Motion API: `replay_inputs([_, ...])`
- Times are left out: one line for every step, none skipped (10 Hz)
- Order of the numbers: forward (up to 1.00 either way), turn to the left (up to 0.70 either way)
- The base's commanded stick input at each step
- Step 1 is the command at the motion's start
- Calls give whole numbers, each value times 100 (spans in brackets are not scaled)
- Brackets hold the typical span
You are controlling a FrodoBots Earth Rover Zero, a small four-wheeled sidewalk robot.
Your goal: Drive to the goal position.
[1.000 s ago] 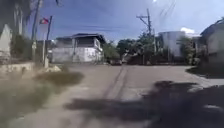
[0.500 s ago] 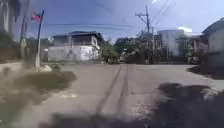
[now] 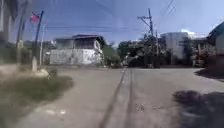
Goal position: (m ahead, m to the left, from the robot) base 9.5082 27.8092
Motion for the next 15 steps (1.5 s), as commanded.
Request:
replay_inputs([100, -1])
replay_inputs([100, -1])
replay_inputs([100, -1])
replay_inputs([100, -1])
replay_inputs([100, -1])
replay_inputs([100, -1])
replay_inputs([100, -1])
replay_inputs([100, -1])
replay_inputs([100, -1])
replay_inputs([100, -1])
replay_inputs([100, 10])
replay_inputs([100, 29])
replay_inputs([100, 35])
replay_inputs([100, 32])
replay_inputs([100, 6])
